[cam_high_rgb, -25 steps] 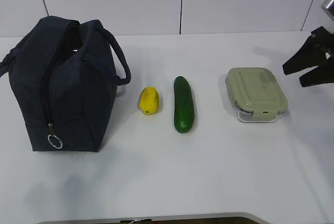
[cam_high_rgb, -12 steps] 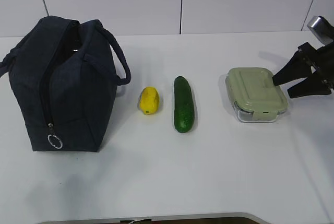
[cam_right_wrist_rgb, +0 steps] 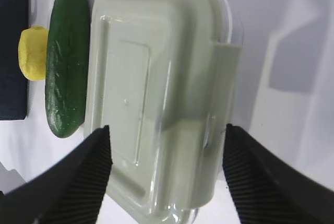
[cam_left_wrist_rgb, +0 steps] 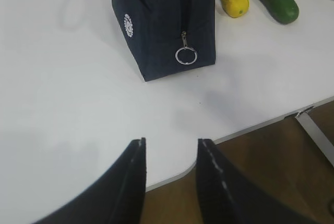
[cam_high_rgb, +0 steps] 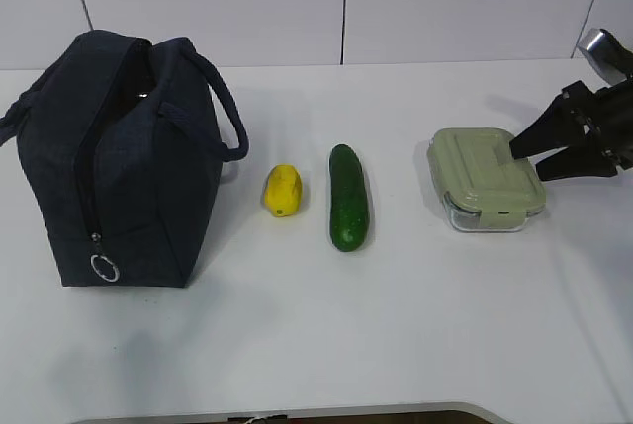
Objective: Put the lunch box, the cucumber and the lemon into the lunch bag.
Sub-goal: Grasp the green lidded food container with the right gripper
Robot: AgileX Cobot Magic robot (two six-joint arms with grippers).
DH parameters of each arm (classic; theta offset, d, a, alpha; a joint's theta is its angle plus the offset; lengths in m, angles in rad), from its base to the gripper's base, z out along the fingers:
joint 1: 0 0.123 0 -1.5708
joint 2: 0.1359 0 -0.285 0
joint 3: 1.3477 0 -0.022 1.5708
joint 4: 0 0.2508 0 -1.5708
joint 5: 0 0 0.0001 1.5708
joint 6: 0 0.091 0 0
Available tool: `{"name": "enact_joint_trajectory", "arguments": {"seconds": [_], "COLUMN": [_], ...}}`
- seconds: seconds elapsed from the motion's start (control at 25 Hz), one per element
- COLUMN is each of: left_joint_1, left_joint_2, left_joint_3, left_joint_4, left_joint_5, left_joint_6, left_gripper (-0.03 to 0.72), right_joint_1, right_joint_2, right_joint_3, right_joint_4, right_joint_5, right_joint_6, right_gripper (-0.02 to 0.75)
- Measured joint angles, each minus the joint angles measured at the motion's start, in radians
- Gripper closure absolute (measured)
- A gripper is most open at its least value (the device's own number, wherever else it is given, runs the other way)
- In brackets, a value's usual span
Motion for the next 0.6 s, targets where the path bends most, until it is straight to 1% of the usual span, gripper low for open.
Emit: {"name": "enact_joint_trajectory", "arguments": {"seconds": [0.6], "left_joint_1": [0.0], "left_joint_2": [0.0], "left_joint_3": [0.0], "left_joint_4": [0.0], "left_joint_5": [0.0], "left_joint_6": [0.0], "left_gripper": [0.449], "right_joint_1": [0.0], "right_joint_2": [0.07], "right_joint_3": [-0.002], "right_joint_4": [0.028], "right_joint_5": [-0.007], "right_joint_6": [-0.019], "right_gripper": [0.205]}}
